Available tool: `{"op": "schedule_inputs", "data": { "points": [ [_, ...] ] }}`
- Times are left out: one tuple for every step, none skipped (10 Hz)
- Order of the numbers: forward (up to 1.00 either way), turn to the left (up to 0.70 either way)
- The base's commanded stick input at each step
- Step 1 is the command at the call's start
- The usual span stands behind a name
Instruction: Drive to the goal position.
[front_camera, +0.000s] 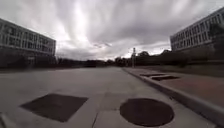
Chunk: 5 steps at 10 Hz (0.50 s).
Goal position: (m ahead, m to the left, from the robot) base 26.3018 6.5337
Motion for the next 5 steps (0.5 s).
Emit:
{"op": "schedule_inputs", "data": {
  "points": [
    [0.70,0.00],
    [0.70,0.00],
    [0.70,0.00],
    [0.70,0.00],
    [0.70,0.00]
  ]
}}
